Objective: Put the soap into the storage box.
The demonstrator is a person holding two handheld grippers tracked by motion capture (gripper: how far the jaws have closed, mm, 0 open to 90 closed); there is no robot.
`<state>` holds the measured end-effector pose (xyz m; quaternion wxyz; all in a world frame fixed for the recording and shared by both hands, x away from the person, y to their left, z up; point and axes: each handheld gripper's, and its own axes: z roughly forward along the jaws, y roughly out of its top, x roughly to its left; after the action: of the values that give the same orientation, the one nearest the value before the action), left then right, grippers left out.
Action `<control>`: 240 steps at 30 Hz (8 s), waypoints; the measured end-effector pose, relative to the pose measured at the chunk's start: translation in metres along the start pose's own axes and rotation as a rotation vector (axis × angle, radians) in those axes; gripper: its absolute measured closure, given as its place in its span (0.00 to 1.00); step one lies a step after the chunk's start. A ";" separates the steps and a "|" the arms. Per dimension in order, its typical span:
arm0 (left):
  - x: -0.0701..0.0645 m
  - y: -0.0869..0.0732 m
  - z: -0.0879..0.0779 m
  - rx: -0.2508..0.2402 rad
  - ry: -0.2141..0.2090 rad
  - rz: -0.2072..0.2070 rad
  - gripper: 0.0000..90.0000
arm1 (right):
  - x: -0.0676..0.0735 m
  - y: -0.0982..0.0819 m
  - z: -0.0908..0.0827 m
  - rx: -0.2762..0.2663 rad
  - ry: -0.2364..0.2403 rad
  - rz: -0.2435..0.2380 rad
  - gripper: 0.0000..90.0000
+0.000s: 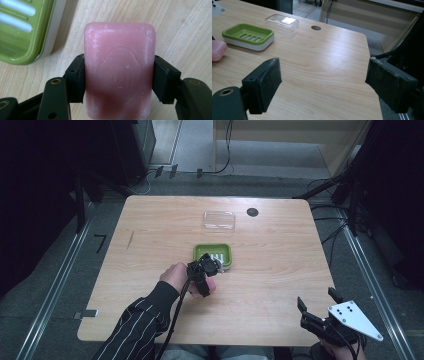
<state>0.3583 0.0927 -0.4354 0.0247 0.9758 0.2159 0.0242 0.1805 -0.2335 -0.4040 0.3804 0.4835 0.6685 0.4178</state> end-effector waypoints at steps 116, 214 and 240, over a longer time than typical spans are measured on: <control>0.049 0.032 -0.047 -0.066 0.018 0.127 0.43 | -0.004 -0.004 -0.005 0.013 -0.008 0.010 0.15; 0.092 0.059 0.004 -0.088 0.047 0.235 0.43 | -0.005 -0.010 -0.020 0.028 -0.041 -0.003 0.15; 0.094 0.058 0.001 -0.127 0.018 0.234 0.34 | -0.005 -0.010 -0.021 0.025 -0.043 -0.001 0.15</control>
<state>0.4674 0.0797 -0.4293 0.0814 0.9905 0.0990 0.0491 0.1592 -0.2443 -0.4056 0.3888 0.4966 0.6658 0.3986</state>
